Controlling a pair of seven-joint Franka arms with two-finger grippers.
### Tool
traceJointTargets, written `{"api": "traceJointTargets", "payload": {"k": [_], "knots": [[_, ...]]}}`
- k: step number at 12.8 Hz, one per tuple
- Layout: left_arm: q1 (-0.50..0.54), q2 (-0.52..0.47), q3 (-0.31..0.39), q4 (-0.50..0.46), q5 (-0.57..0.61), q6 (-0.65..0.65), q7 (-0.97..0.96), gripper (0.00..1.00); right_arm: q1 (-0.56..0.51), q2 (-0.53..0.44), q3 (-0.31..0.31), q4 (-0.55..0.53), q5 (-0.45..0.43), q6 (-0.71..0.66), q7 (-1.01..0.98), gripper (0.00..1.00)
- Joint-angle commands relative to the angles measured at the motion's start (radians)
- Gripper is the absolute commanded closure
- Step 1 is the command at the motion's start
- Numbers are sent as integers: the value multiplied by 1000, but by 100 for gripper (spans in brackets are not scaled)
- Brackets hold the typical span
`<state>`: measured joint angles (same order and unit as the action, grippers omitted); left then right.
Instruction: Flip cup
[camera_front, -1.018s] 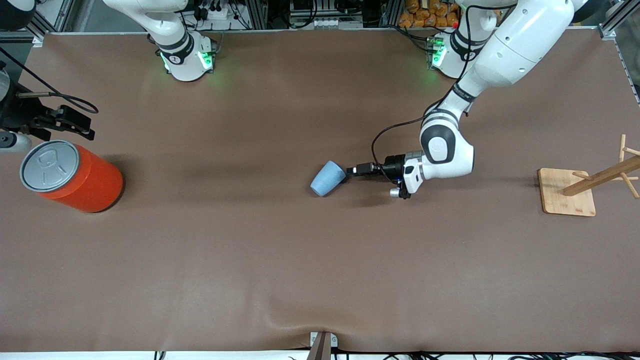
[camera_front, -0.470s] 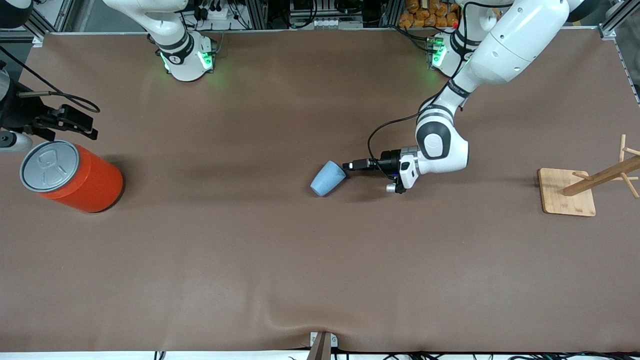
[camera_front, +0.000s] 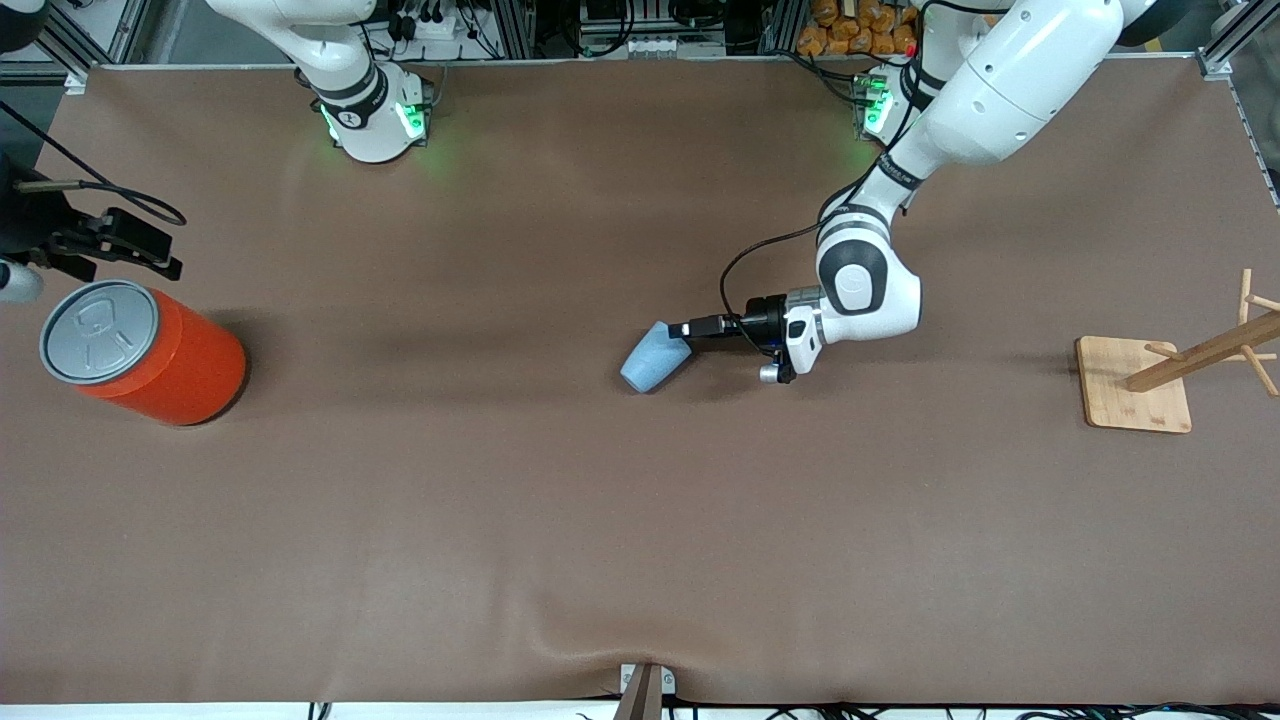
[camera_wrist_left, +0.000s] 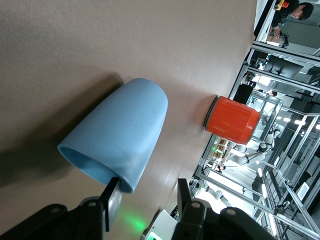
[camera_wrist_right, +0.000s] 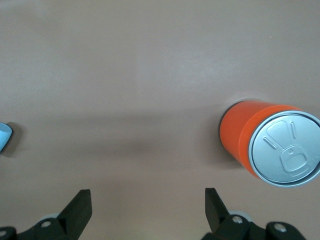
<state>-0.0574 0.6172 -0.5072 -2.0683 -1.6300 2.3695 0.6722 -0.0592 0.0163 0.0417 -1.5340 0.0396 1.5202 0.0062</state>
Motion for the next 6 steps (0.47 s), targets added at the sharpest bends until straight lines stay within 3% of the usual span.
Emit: {"api": "traceJointTargets", "payload": {"k": [1, 6], "knots": [[-15, 27, -2, 31, -24, 10, -6, 47, -18, 11, 10, 26, 0, -12, 3, 0], [-39, 76, 4, 100, -25, 11, -8, 48, -19, 11, 12, 26, 2, -15, 1, 0]]}}
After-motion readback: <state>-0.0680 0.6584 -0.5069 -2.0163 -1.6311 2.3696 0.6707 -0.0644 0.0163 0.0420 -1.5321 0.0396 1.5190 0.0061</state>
